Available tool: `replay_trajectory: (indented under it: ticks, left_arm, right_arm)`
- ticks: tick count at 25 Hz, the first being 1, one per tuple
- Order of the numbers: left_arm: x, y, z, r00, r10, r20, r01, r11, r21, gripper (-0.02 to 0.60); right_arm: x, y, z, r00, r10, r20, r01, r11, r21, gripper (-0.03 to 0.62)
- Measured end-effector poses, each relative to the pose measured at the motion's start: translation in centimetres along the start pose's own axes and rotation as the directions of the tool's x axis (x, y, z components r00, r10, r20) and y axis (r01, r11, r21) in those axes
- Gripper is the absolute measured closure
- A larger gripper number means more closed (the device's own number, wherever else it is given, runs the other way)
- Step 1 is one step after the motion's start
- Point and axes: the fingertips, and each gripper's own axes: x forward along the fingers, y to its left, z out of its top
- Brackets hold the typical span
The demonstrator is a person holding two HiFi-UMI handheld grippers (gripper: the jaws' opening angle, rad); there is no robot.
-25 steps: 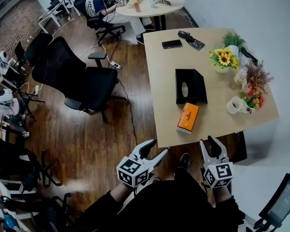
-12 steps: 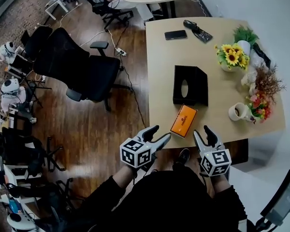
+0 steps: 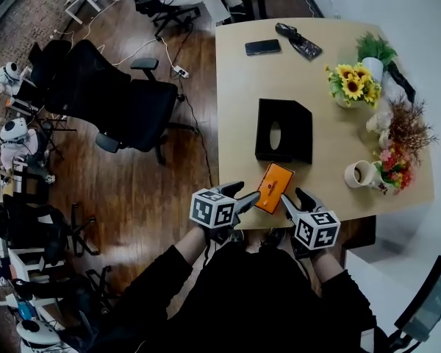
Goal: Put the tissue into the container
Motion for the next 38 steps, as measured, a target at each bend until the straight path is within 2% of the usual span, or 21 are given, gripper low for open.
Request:
replay_trajectory:
  ticks: [4,7,10,15,21,25,27,29,30,33,38]
  left_arm:
    - [1.5,1.1,0.1,0.998,-0.035,-0.054,0.036,0.999,0.014,0.324]
    - [2.6,1.8,-0.5,0.991,-0.057,-0.124,0.062,0.998,0.031,0.324]
    - [4.0,2.0,-0.5,0.982,-0.082,-0.173,0.093,0.994,0.058,0.324]
    - [5.8,1.9,-0.9,0.96,-0.156,-0.231,0.158,0.987,-0.011,0.326]
    - [7.0,2.4,-2.0,0.945,-0.154,-0.29,0.158,0.987,-0.009,0.327]
    - [7.4,2.0,-2.3,0.935,-0.184,-0.302,0.185,0.982,-0.027,0.351]
    - [7.5,1.6,-2.3,0.927,-0.213,-0.308,0.21,0.977,-0.042,0.392]
    - [7.5,1.2,-2.3,0.923,-0.224,-0.312,0.221,0.974,-0.044,0.434]
    - [7.5,1.2,-2.4,0.924,-0.219,-0.314,0.219,0.975,-0.038,0.436]
    - [7.5,1.2,-2.4,0.928,-0.203,-0.313,0.206,0.978,-0.026,0.442]
    - [7.6,1.2,-2.6,0.935,-0.166,-0.314,0.173,0.985,-0.004,0.456]
  right_arm:
    - [1.4,-0.9,-0.7,0.999,-0.042,-0.022,0.043,0.997,0.058,0.375]
    - [1.9,-1.2,-1.5,0.997,-0.076,-0.027,0.079,0.987,0.137,0.374]
    - [2.3,-1.6,-2.2,0.995,-0.089,-0.042,0.096,0.974,0.204,0.349]
    - [3.1,-2.2,-3.3,0.993,-0.099,-0.067,0.114,0.956,0.27,0.344]
    - [3.9,-2.8,-4.2,0.992,-0.096,-0.088,0.119,0.937,0.327,0.349]
    - [4.2,-3.2,-4.7,0.99,-0.093,-0.107,0.125,0.929,0.349,0.353]
    - [4.2,-2.9,-4.6,0.991,-0.077,-0.109,0.11,0.932,0.344,0.377]
    - [4.4,-2.4,-4.4,0.991,-0.065,-0.115,0.099,0.94,0.326,0.45]
    - [4.4,-2.3,-4.4,0.99,-0.068,-0.124,0.104,0.944,0.313,0.478]
    - [4.6,-2.1,-4.5,0.984,-0.079,-0.159,0.123,0.95,0.287,0.491]
    - [4.6,-2.4,-4.6,0.982,-0.033,-0.186,0.096,0.936,0.339,0.517]
